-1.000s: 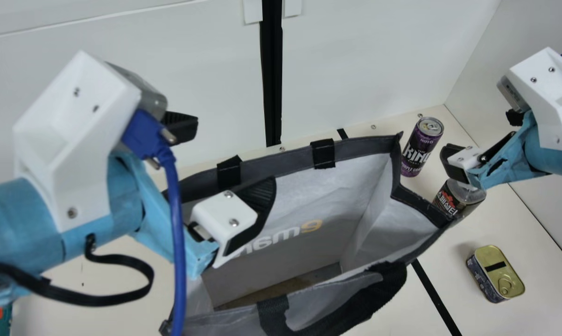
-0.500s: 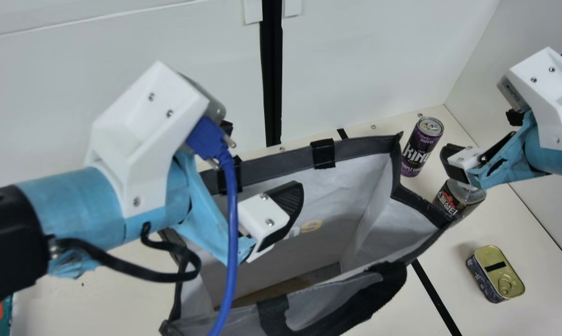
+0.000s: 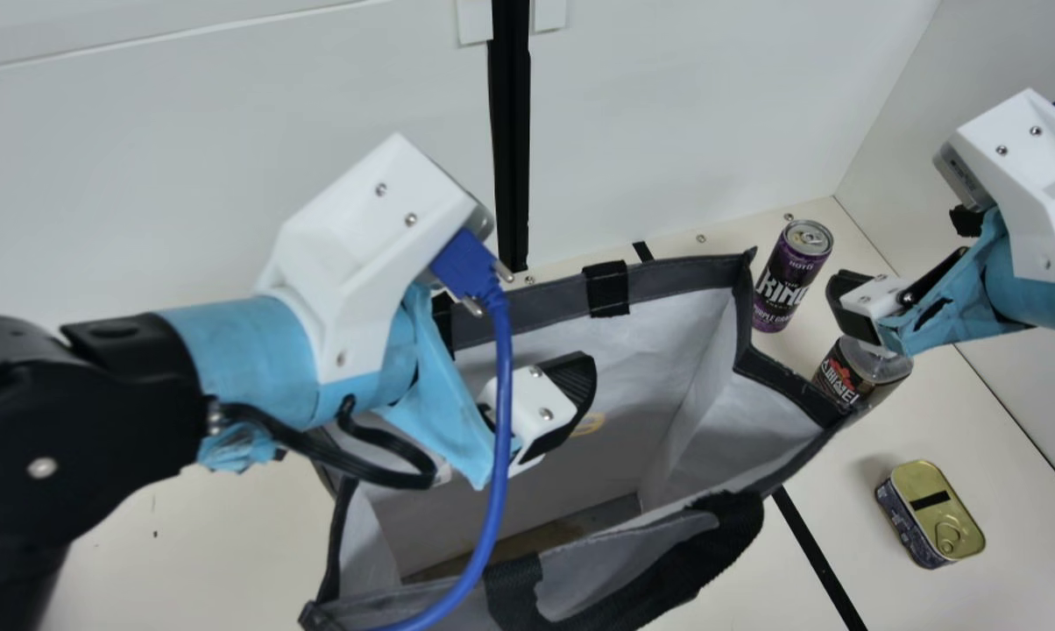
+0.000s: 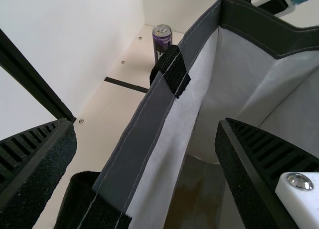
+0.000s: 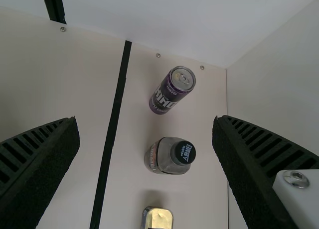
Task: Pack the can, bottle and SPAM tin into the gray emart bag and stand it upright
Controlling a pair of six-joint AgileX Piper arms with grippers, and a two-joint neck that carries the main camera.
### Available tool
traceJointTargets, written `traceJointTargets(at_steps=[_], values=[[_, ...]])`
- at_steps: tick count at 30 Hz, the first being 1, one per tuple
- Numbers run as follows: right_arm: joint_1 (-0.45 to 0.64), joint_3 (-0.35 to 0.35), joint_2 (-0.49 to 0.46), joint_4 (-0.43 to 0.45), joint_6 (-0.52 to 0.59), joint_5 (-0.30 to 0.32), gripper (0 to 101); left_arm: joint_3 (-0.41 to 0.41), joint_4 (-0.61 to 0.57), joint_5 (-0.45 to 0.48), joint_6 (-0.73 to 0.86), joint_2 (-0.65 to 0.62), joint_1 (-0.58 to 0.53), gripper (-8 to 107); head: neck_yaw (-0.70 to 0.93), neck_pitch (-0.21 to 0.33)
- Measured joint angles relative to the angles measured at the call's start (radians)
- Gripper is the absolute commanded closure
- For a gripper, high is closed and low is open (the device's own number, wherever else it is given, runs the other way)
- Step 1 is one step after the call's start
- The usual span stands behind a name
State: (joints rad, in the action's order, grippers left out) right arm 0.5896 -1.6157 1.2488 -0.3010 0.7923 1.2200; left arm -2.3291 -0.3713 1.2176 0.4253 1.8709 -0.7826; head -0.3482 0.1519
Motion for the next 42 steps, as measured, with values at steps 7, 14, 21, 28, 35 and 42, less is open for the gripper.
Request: traceJointTargets(at_steps=[7,14,21,28,35,42], values=[[0.0,0.0,0.0,0.0,0.0,0.0,6,-0.012,0.008,0.002,0.004,0.04,-0.015,9,0.002,0.0],[0.0,0.0,0.0,0.0,0.0,0.0,6,-0.019,0.023,0.002,-0.002,0.069,-0.023,49,0.002,0.0],[0.0,0.0,0.0,0.0,0.0,0.0,6,-0.025,0.091,0.002,-0.029,0.068,-0.039,96,0.0,0.0],[0.0,0.0,0.0,0.0,0.0,0.0,6,-0.018,0.158,0.004,-0.079,0.038,-0.044,107,0.002,0.0],[0.0,0.0,0.0,0.0,0.0,0.0,6,0.033,0.219,-0.022,-0.123,-0.031,-0.054,107,0.0,0.0],[0.0,0.0,0.0,0.0,0.0,0.0,6,0.13,0.319,-0.094,-0.169,-0.128,-0.075,107,0.0,0.0]])
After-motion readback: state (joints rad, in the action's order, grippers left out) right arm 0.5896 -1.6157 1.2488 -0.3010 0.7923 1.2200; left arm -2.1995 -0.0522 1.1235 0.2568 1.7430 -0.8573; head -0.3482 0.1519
